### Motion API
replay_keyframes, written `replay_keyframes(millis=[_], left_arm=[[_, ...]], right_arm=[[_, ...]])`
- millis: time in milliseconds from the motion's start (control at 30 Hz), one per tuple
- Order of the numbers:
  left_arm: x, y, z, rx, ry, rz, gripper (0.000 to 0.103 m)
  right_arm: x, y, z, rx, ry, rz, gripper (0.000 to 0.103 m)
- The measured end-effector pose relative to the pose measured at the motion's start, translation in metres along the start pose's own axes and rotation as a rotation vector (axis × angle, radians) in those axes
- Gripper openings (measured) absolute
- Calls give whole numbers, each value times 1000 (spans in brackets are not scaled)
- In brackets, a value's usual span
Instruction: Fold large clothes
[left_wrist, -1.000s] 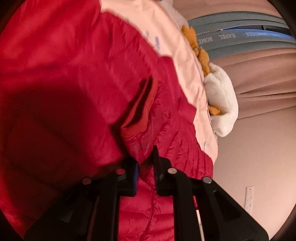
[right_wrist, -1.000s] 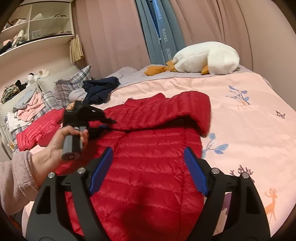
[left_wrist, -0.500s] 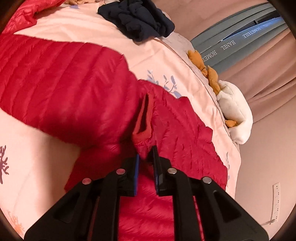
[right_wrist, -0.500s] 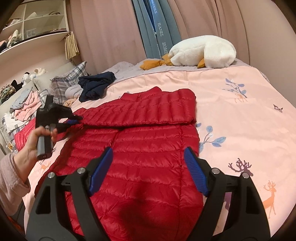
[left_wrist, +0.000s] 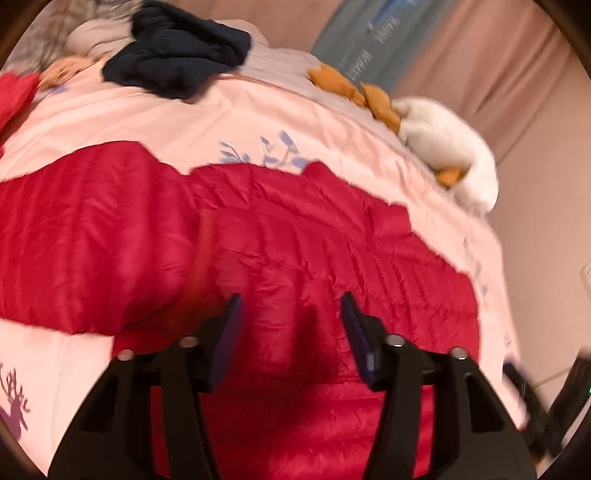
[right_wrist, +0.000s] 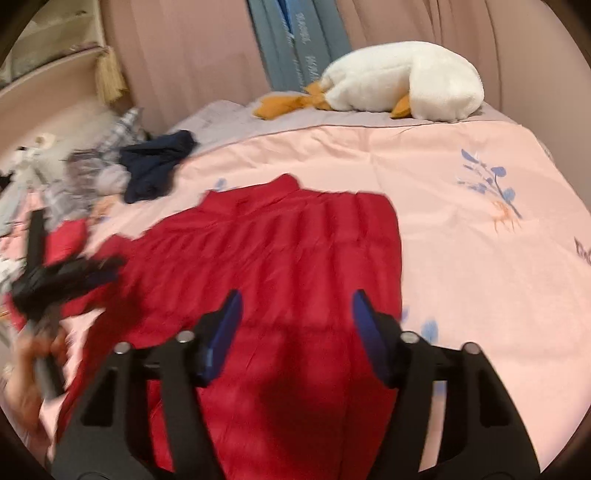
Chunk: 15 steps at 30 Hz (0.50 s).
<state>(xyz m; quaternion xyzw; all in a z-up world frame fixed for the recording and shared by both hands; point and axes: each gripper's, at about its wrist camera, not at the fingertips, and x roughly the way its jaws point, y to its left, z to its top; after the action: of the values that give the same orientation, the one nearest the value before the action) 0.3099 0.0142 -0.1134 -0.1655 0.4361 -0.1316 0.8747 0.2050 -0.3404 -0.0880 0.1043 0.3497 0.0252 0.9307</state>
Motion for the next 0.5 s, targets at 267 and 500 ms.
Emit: replay_keyframes(millis=[267, 500], left_arm=[[46, 7, -12, 78, 96, 95, 38], [34, 10, -8, 48, 87, 44, 42]], right_arm=[[104, -7, 19, -1, 154, -151, 53], [102, 8, 18, -36, 176, -214, 54]])
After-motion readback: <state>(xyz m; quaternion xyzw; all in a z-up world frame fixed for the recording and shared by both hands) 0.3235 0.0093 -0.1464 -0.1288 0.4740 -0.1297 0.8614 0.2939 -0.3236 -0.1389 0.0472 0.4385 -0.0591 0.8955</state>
